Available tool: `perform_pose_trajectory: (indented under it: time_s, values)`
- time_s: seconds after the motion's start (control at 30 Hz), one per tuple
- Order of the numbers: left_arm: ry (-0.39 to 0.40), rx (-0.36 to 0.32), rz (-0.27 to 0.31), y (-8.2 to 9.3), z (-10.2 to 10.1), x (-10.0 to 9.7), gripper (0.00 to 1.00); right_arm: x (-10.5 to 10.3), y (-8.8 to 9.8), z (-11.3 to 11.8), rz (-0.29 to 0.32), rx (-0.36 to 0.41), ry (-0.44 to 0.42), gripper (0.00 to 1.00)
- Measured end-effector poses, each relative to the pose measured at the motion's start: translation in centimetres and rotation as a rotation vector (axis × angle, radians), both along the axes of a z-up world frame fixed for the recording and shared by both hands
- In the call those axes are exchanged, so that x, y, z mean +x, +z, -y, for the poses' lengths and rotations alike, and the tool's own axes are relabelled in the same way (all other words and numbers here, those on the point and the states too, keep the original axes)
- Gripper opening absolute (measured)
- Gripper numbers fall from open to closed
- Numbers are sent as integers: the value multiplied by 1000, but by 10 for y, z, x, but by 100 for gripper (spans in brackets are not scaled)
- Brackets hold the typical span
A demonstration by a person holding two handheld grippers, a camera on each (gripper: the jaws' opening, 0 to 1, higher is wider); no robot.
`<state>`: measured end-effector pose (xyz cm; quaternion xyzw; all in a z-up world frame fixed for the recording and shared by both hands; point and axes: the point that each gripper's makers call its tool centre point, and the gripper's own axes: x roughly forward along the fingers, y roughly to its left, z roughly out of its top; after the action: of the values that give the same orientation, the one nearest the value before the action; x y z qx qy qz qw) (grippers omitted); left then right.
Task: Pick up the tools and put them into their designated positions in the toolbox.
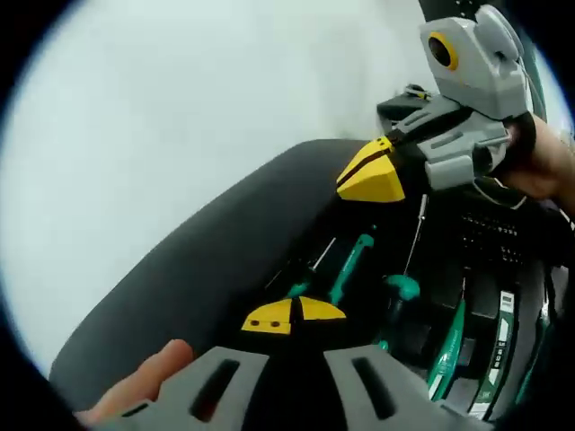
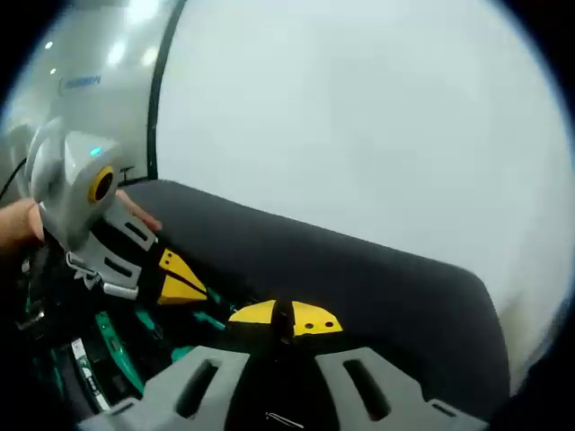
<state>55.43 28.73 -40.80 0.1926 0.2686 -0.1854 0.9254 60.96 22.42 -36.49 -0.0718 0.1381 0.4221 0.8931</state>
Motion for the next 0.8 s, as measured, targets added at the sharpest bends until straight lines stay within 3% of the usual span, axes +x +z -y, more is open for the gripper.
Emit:
perform_pose_trajectory:
  time_s: [0.07,0.1,0.13,0.17,0.23,0.27,0.33,0.37,0.43,0.5,0.6,0.67,0.8]
  values:
    - [13,-14,-27,3,-3,-5,0,-2,0,-4,2,-5,7,3]
    - [75,-38,-18,8,-9,-4,0,-2,0,-8,5,-6,17,3]
    - [87,-115,21,18,-2,-3,0,-3,0,-13,7,-7,24,2]
    - [64,-133,26,20,5,-5,0,-5,-2,-15,4,-13,24,1]
    - [60,-60,50,17,8,-4,0,-13,-15,-15,-22,-75,25,0]
    - [51,-7,65,13,10,-3,0,-17,-21,-12,12,-128,25,0]
    - [69,-17,79,6,13,-3,0,-22,-28,-10,82,-206,31,0]
    - [33,-8,98,7,14,-2,0,-23,-34,-9,76,-228,27,0]
    - [14,-4,103,7,14,-3,0,-26,-30,-16,72,-150,15,0]
    - [0,3,113,7,15,-3,0,-29,-28,-16,120,-198,49,0]
    - [-25,34,135,7,17,-3,0,-33,-30,-13,114,-165,41,0]
    - [-52,117,165,8,17,-4,0,-34,-29,-13,114,-156,42,0]
    - [-69,174,152,7,19,-2,0,-38,-31,-13,151,-205,37,0]
